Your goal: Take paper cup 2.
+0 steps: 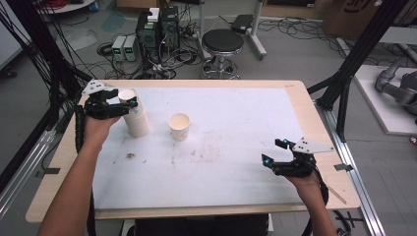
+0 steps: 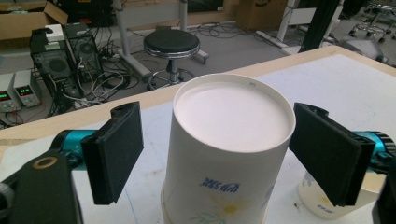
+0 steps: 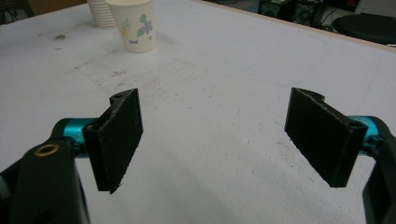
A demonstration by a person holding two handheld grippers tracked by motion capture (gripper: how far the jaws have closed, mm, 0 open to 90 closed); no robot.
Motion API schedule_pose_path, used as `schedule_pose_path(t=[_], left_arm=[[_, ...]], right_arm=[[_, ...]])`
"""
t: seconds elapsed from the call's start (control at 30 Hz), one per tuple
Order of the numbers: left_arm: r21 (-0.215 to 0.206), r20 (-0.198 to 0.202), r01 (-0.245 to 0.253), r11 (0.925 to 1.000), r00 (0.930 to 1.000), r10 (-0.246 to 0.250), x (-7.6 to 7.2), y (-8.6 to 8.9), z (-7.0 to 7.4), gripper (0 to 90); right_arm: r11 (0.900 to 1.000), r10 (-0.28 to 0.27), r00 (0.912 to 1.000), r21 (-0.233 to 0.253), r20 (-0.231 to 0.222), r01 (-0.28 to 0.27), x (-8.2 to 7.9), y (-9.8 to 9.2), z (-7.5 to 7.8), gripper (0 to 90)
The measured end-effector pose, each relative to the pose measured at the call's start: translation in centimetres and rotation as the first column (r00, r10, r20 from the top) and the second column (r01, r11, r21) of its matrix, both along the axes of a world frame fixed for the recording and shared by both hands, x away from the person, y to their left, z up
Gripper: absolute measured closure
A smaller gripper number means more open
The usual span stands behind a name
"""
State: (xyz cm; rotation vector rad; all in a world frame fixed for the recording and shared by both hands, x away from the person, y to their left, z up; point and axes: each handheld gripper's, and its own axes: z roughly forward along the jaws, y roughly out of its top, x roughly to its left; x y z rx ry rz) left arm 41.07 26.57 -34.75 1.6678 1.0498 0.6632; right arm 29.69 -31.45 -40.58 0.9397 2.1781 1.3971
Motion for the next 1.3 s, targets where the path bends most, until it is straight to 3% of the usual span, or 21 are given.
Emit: schedule_pose_path(t=[0.1,0.4,0.8,1.03,1.3], left_arm=[[-0.001,-0.014,-0.002,1.0000,0.9999,0.002,0.3,-0.1,-0.3,21.5],[-0.010,0.003,0.028,0.9996,0.9996,-0.028,0.6,-0.3,-0.4,32.3],[-0.019,0.025,0.034,0.9992,0.9991,-0.034,0.4,-0.2,0.2,32.8],[-0.072,0.065,0.044,0.9964,0.9971,-0.040,0.0,0.4,1.9,33.4],[-0.059,0.150,0.041,0.9974,0.9881,-0.031,-1.4,0.3,4.6,34.8]], right_arm=[[1.000,0.001,1.0000,0.001,-0.005,-0.001,0.0,0.0,-0.1,19.8],[1.000,-0.003,0.9999,-0.004,-0.011,0.003,0.0,-0.1,-0.2,19.8],[1.000,-0.003,0.9999,-0.004,-0.017,0.003,0.1,0.0,-0.2,19.8],[1.000,-0.002,0.9999,-0.006,-0.016,0.002,0.1,0.0,-0.2,19.8],[1.000,0.001,0.9999,-0.007,-0.016,-0.002,0.1,0.1,-0.3,19.8]])
